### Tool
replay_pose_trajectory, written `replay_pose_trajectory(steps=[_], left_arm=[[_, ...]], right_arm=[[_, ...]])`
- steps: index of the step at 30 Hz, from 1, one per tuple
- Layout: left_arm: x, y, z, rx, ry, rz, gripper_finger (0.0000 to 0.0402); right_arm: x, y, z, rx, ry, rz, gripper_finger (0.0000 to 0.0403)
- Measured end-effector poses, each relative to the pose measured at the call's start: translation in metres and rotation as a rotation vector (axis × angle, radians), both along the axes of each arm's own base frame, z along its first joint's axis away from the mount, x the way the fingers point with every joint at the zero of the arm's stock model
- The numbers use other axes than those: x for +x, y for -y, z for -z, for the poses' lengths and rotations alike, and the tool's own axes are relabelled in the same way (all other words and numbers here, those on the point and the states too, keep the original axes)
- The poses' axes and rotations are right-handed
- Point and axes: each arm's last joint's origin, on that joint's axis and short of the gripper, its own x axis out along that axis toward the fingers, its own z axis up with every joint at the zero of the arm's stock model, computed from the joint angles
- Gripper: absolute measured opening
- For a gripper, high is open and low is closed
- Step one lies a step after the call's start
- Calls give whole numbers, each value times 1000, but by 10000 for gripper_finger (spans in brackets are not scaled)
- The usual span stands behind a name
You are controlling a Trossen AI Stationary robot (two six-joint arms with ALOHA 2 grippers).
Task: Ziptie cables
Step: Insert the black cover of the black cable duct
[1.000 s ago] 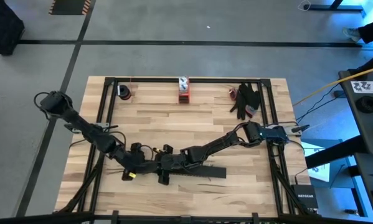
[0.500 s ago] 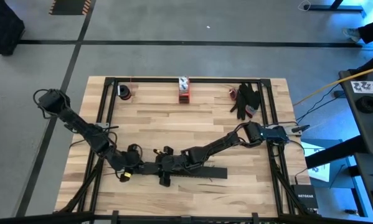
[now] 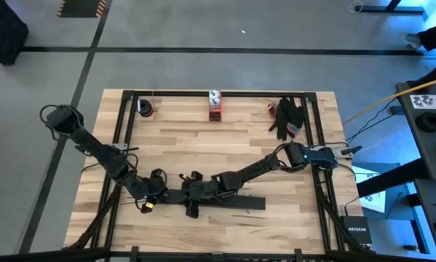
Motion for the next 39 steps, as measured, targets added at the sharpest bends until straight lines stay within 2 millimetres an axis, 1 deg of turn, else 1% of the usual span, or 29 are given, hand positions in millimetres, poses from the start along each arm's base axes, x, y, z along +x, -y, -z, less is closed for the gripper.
replay_pose_trajectory(steps=[6,9,13,18,22,26,31,35,39], left_arm=[[6,1,5,15,7,-1,235],[9,2,6,12,30,-8,235],[13,3,8,19,50,-13,235],[19,2,13,18,57,-35,235],[26,1,13,4,57,-45,253],[33,-1,8,21,43,-5,279],[34,1,-7,-4,-56,23,287],[23,0,-21,38,-158,49,287],[9,-1,-33,15,-179,34,287]], right_arm=[[7,1,6,23,71,-2,230],[11,2,7,19,63,12,230],[14,1,3,6,82,6,230],[13,1,5,-1,48,-9,230],[13,1,5,-4,49,-18,230],[14,3,4,-4,52,-16,230],[13,2,5,-2,34,-24,230],[12,2,5,-4,24,-25,230],[11,2,6,-6,16,-28,230]])
